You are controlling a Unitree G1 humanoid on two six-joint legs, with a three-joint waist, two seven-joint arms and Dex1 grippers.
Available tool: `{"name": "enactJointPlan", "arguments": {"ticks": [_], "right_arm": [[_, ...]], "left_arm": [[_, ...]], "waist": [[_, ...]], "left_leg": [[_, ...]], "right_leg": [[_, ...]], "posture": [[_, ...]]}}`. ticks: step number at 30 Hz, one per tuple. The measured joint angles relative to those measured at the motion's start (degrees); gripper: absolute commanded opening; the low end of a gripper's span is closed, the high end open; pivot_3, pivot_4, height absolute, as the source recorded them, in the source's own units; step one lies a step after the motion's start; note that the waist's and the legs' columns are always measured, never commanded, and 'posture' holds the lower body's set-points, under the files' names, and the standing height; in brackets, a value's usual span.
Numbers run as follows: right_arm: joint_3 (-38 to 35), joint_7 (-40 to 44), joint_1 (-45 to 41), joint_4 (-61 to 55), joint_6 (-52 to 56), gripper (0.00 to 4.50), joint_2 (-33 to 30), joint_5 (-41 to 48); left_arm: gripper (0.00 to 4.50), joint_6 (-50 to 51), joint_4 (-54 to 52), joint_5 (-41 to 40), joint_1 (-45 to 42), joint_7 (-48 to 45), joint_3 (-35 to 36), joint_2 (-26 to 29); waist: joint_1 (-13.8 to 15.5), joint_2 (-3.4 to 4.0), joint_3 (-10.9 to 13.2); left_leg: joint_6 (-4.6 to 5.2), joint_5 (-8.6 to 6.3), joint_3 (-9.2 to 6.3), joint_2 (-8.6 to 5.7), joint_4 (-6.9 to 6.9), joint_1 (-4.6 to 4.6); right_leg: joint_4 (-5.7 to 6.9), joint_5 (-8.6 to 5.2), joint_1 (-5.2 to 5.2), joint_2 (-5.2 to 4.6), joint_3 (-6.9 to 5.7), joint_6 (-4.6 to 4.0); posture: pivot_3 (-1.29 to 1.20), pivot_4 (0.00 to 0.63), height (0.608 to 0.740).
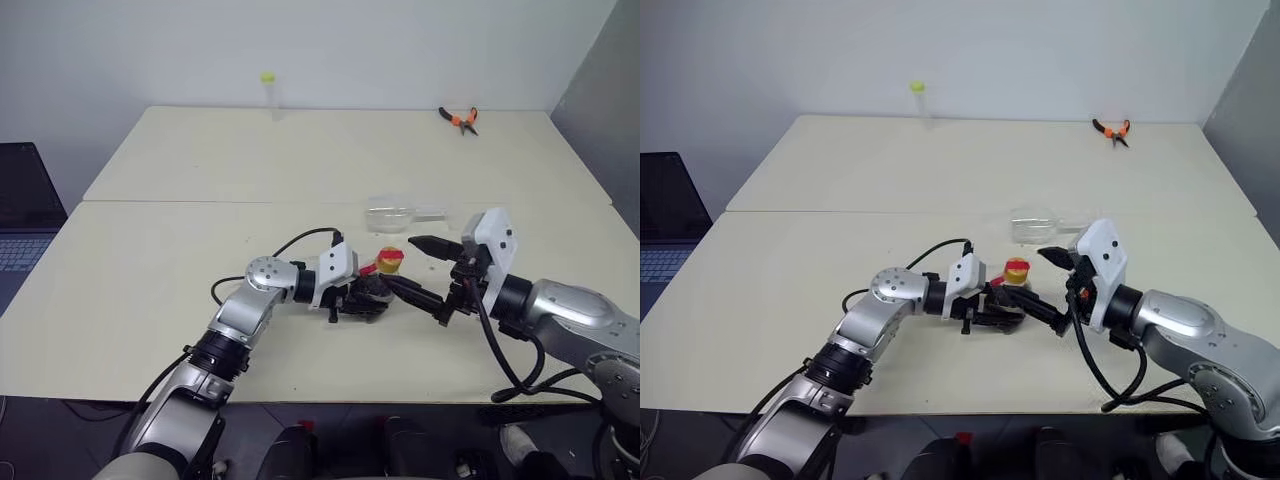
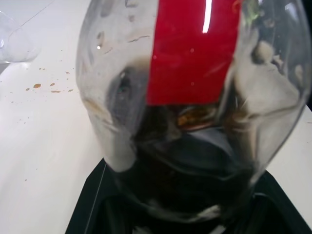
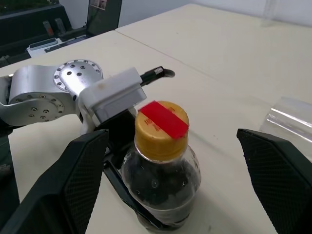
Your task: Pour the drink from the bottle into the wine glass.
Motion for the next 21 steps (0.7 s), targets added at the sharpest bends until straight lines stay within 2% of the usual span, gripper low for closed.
{"name": "enactJointPlan", "arguments": {"ticks": [17, 21], "right_arm": [[1.9, 0.9, -5.8, 2.1, 0.5, 4.5, 3.4, -0.8], [1.9, 0.8, -6.7, 2.2, 1.4, 3.21, 4.1, -0.8]], "left_arm": [[1.71, 0.0, 0.0, 0.4, 0.0, 0.2, 0.0, -0.2], [1.71, 0.0, -0.1, 0.4, 0.0, 0.6, 0.0, -0.3]], "waist": [[0.0, 0.0, 0.0], [0.0, 0.0, 0.0]], "left_leg": [[0.0, 0.0, -0.02, 0.01, 0.0, 0.01], [0.0, 0.0, -0.02, 0.0, 0.0, 0.0]], "right_leg": [[0.02, 0.0, 0.0, 0.0, 0.0, 0.0], [0.01, 0.0, 0.0, 0.0, -0.01, 0.0]], "posture": [[0.0, 0.15, 0.74], [0.0, 0.15, 0.74]]}}
